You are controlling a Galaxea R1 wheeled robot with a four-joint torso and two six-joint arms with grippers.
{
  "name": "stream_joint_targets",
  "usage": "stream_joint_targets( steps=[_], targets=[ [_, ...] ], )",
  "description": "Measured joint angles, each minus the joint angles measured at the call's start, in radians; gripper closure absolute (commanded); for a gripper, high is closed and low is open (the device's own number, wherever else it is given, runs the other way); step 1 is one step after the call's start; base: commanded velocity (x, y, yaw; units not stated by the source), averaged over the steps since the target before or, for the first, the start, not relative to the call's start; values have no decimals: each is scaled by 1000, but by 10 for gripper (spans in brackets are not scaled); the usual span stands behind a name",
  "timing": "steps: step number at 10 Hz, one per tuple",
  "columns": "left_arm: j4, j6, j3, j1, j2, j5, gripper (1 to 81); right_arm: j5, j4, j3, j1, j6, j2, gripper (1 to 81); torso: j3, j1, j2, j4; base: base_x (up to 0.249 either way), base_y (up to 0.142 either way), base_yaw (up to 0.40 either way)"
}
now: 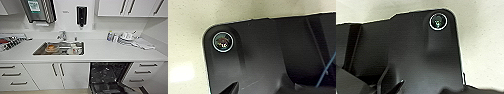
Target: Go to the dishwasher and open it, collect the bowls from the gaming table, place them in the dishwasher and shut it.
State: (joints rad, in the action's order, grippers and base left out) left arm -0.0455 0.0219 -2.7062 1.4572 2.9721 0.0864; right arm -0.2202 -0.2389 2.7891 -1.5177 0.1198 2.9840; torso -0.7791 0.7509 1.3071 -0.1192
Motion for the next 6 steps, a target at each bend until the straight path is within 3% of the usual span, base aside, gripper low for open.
stream_joint_targets(
  steps=[6],
  targets=[
    [0, -3, -18, 0, -2, 1, 10, 1, -6, 18, -6, -1, 47, 10, 0, -142, -221, 0, 0, 0, 0]
  ],
)
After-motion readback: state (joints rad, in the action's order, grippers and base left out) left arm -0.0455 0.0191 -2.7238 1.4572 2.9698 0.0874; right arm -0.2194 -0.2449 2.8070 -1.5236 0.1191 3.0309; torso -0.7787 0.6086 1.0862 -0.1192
